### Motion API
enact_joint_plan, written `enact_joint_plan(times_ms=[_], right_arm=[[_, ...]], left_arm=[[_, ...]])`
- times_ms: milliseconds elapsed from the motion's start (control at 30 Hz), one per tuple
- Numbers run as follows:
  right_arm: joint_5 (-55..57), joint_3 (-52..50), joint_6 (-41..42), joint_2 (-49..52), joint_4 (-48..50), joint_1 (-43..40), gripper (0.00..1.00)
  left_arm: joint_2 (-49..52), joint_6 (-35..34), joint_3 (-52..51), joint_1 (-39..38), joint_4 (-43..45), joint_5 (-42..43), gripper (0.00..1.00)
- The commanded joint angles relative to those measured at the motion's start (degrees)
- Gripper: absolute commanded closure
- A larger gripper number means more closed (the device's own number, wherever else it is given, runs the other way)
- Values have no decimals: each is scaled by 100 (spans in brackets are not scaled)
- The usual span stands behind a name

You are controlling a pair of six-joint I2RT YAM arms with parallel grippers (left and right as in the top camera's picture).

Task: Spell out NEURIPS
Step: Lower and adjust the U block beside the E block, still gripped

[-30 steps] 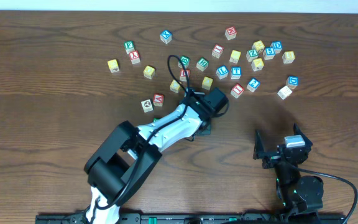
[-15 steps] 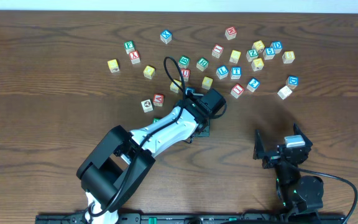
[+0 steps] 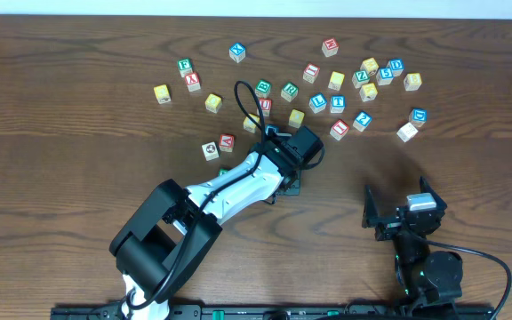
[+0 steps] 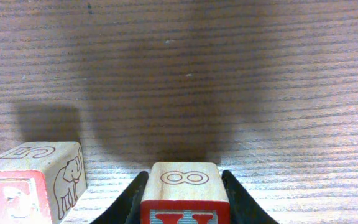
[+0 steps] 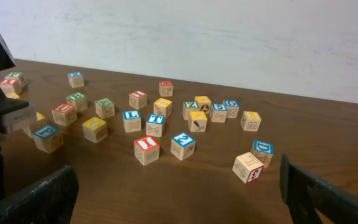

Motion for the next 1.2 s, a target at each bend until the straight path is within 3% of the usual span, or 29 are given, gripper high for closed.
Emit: enact_joint_plan(times_ms=[0,833,1167], right_arm=[[50,-4,72,-22,-17,-44,1],[50,-4,72,-22,-17,-44,1],[50,-4,72,-22,-17,-44,1]], left_arm=[[-122,46,-35,0,-11,33,93],[-151,173,-37,11,-15,74,93],[-151,175,-39,461,-168,216,92]])
